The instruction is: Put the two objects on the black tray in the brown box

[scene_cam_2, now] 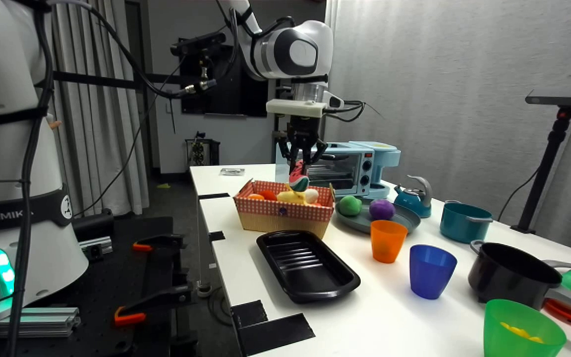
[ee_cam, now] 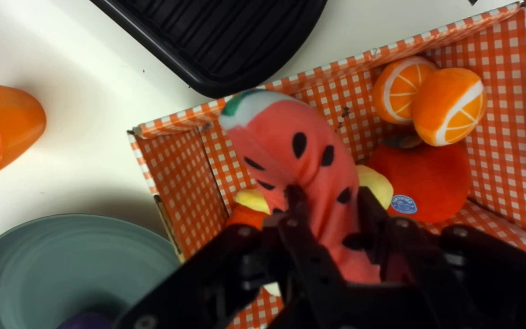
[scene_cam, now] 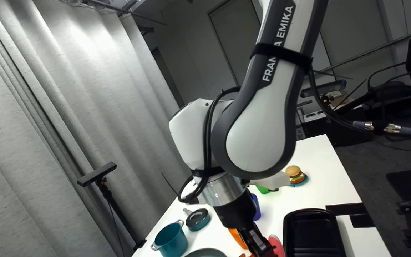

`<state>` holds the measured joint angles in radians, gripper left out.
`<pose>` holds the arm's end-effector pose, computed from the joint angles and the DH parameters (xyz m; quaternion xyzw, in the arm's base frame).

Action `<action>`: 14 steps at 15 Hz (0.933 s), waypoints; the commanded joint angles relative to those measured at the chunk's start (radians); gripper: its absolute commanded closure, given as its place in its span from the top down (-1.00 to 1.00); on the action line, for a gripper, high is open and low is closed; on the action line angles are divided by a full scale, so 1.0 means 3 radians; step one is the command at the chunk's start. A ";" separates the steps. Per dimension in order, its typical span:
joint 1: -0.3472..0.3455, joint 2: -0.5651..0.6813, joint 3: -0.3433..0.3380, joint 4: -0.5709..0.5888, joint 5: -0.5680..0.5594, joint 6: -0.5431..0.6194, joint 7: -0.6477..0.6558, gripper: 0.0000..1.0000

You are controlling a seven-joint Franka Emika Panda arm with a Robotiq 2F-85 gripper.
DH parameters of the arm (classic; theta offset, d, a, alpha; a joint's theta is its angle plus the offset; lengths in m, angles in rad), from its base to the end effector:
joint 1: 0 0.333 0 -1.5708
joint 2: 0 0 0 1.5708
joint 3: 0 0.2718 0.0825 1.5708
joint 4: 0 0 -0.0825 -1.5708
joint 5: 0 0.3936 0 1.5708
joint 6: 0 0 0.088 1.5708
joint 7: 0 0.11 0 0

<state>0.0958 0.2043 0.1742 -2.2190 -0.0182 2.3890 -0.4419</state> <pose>0.5215 0.1459 0.2291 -0.9353 -0.3533 0.0145 0.0128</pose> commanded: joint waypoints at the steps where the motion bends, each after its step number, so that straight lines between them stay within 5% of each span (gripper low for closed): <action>1: -0.0005 0.0010 -0.0001 0.0058 -0.0016 -0.0119 -0.0022 0.30; 6: -0.0005 0.0010 -0.0003 0.0063 -0.0023 -0.0144 -0.0028 0.98; 14: -0.0050 -0.0036 -0.0061 0.0061 -0.0030 -0.0133 0.0003 1.00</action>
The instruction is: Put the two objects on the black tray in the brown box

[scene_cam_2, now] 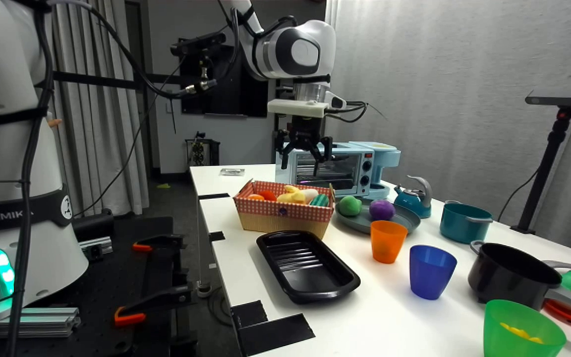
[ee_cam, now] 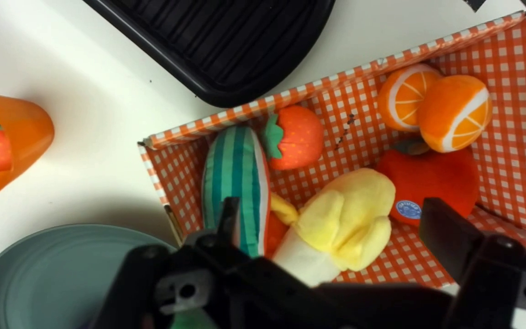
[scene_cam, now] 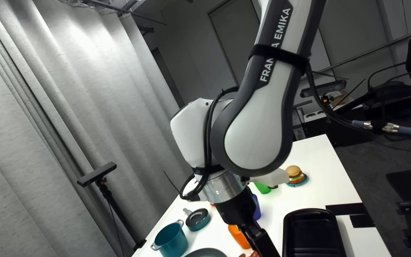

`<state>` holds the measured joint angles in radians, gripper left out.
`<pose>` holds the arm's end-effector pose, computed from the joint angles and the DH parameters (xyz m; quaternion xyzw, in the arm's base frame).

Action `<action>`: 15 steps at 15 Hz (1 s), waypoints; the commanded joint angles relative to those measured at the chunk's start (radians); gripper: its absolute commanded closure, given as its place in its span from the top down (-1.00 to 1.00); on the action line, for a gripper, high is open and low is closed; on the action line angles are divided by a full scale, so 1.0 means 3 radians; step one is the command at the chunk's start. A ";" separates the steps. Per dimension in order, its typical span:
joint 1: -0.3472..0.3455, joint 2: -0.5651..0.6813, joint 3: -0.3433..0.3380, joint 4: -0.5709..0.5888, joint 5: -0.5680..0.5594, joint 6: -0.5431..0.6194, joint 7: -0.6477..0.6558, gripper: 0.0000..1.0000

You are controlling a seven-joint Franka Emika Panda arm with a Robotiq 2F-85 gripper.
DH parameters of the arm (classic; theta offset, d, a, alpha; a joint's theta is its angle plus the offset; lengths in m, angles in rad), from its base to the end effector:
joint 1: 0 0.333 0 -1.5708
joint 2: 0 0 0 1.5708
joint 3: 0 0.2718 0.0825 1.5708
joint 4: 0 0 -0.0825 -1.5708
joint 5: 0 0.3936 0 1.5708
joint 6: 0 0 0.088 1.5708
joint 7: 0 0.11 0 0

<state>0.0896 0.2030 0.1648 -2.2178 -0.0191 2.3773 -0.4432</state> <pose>0.5230 0.1375 0.2291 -0.9376 -0.3470 0.0192 0.0120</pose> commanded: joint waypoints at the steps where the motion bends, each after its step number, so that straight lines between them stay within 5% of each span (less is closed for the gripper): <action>1: -0.0043 -0.0050 -0.0044 0.0046 -0.0023 -0.0091 0.0011 1.00; 15: -0.0300 -0.0369 -0.0379 -0.0206 0.0008 -0.0028 0.0063 1.00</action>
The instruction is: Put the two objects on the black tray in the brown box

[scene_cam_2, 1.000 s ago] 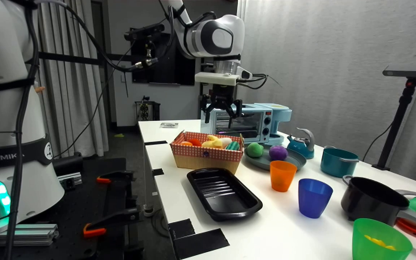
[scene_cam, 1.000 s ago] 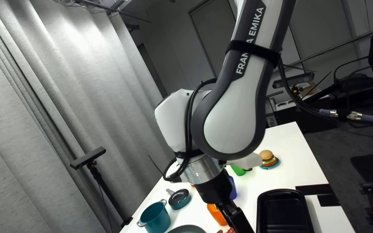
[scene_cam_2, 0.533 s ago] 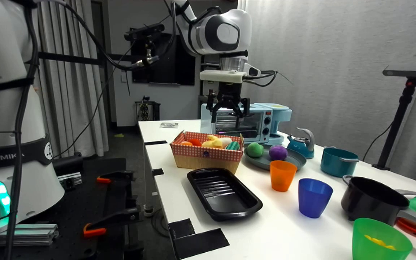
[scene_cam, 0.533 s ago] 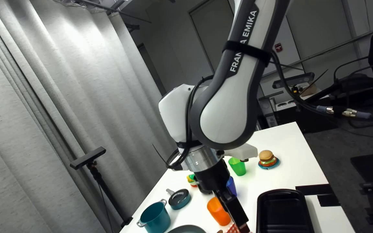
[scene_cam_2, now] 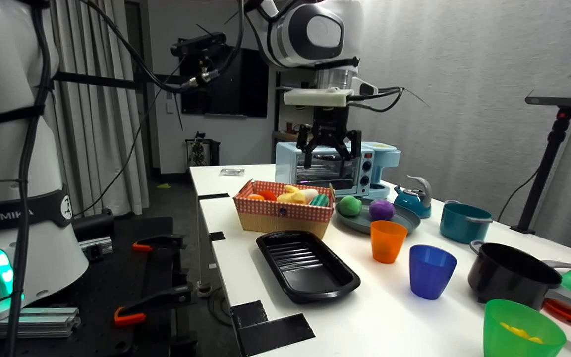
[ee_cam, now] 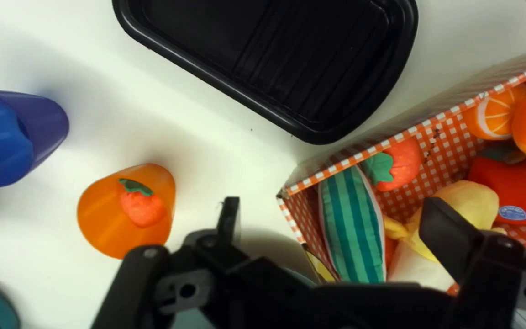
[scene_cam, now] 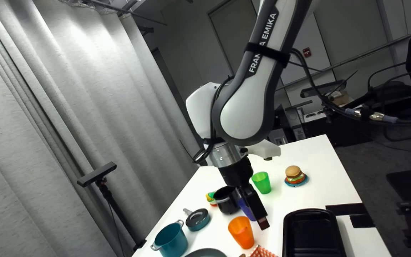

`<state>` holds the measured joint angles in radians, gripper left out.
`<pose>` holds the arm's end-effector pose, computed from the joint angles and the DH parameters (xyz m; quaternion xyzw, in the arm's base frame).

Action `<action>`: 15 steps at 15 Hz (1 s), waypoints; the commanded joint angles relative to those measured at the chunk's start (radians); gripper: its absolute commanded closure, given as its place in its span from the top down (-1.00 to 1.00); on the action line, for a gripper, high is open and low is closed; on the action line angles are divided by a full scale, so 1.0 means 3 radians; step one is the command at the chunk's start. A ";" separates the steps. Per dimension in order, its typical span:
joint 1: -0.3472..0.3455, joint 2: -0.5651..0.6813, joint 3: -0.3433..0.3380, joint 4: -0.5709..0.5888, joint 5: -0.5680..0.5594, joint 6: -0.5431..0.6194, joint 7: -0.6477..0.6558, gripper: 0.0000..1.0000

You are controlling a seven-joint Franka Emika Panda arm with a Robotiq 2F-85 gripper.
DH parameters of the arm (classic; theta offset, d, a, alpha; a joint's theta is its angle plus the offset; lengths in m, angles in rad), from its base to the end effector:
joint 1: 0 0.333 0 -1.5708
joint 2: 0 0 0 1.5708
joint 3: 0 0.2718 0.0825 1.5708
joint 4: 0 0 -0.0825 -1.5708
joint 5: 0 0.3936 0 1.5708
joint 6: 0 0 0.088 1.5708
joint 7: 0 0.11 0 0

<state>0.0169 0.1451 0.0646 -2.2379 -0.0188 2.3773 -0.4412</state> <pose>0.5372 0.0440 0.2508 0.9643 0.2646 -0.0030 0.0013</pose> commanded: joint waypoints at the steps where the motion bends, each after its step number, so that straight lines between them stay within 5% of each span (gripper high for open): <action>1: -0.0076 -0.0202 -0.0065 -0.0165 0.0015 -0.0026 0.0053 1.00; 15: -0.0116 -0.0308 -0.0199 -0.0290 0.0006 -0.0009 0.0036 1.00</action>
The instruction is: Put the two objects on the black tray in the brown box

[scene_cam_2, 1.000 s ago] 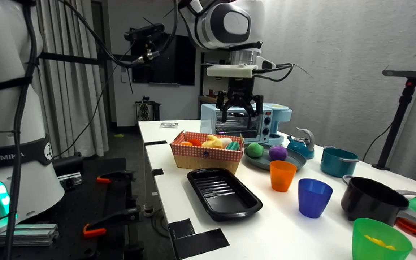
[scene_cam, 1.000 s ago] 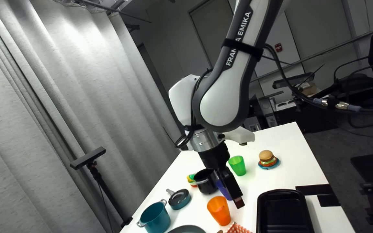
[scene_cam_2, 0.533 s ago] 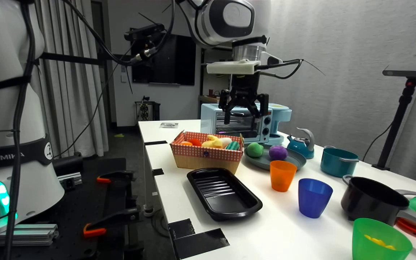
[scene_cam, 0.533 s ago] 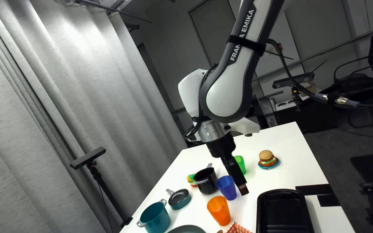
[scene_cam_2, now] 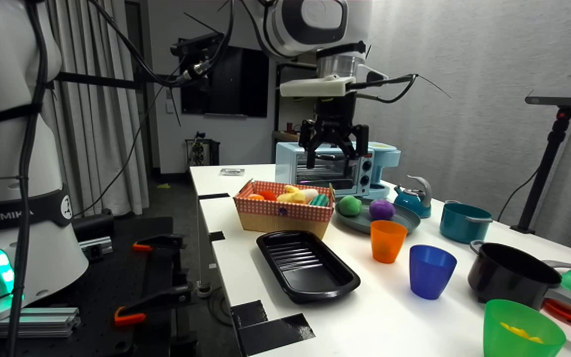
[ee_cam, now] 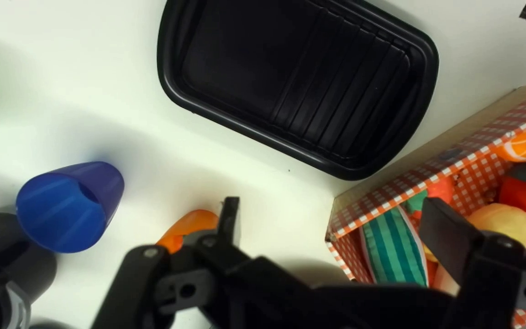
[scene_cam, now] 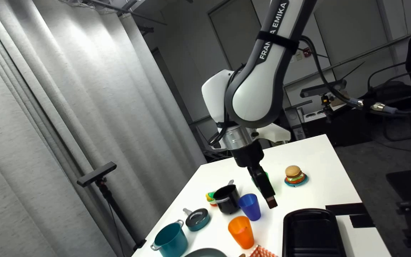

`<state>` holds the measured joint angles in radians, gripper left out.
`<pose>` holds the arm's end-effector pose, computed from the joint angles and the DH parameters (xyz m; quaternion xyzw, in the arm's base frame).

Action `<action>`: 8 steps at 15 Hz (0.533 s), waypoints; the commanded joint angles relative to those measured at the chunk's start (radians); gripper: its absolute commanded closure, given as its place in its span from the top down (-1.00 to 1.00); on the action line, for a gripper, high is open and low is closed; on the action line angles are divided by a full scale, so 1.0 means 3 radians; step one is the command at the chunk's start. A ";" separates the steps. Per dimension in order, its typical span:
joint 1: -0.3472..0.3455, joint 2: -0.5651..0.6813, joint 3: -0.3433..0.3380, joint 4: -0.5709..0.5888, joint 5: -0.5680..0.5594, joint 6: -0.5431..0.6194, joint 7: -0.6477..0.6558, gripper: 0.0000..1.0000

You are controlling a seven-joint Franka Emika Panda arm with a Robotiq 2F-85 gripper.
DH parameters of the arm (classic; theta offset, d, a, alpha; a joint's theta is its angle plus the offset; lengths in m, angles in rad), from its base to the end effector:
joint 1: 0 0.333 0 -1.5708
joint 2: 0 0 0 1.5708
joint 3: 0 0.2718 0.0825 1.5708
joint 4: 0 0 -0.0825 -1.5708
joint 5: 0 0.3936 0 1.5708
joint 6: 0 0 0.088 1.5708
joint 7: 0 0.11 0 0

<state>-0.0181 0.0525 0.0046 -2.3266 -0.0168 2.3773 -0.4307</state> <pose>0.5159 -0.0072 0.2623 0.9770 0.2130 -0.0021 0.0053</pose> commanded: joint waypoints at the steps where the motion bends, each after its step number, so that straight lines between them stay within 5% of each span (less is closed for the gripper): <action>1: 0.0001 -0.0004 0.0000 0.0002 -0.0001 -0.0009 0.0003 1.00; 8: 0.0001 0.0012 0.0003 0.0003 -0.0001 -0.0008 0.0003 1.00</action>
<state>-0.0177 0.0564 0.0052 -2.3272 -0.0168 2.3773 -0.4304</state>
